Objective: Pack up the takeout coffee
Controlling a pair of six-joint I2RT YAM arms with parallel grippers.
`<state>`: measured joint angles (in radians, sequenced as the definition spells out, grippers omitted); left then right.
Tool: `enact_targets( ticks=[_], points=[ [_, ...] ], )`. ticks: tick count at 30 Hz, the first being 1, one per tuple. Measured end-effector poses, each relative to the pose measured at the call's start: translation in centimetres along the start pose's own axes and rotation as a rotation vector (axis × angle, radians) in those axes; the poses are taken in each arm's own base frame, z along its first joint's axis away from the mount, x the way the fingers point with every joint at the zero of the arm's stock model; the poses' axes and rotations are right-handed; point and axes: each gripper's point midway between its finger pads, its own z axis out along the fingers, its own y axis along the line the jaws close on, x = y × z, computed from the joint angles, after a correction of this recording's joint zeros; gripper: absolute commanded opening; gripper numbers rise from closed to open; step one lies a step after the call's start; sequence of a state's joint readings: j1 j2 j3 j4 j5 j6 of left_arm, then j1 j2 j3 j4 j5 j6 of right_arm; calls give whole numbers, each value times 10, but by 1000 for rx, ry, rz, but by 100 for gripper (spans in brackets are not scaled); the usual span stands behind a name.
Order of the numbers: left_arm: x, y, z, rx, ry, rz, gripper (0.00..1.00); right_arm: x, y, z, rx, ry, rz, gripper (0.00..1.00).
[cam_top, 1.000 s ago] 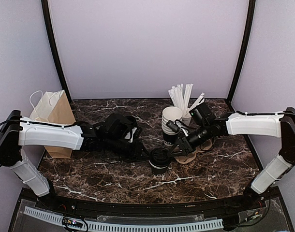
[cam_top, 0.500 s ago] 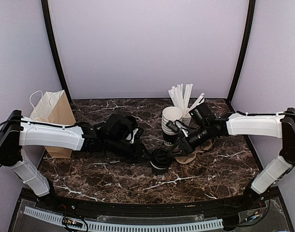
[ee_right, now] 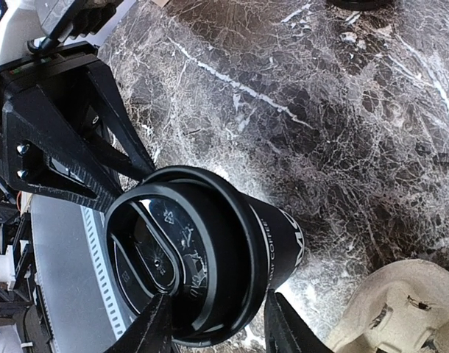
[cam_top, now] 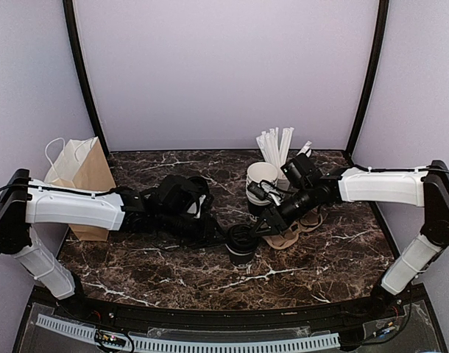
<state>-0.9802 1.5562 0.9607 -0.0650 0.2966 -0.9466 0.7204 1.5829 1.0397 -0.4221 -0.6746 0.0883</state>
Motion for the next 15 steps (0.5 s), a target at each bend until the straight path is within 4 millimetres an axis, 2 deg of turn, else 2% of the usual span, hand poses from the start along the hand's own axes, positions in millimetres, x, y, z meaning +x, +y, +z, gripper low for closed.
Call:
enact_targets(
  ticks=[8,15],
  points=[
    [-2,3,0,-17,-16,-5,36,-1,-1,2,13,3,-6,52],
    [-5,6,-5,-39,-42,-5,36,1,4,3,-9,14,-4,52]
  ],
)
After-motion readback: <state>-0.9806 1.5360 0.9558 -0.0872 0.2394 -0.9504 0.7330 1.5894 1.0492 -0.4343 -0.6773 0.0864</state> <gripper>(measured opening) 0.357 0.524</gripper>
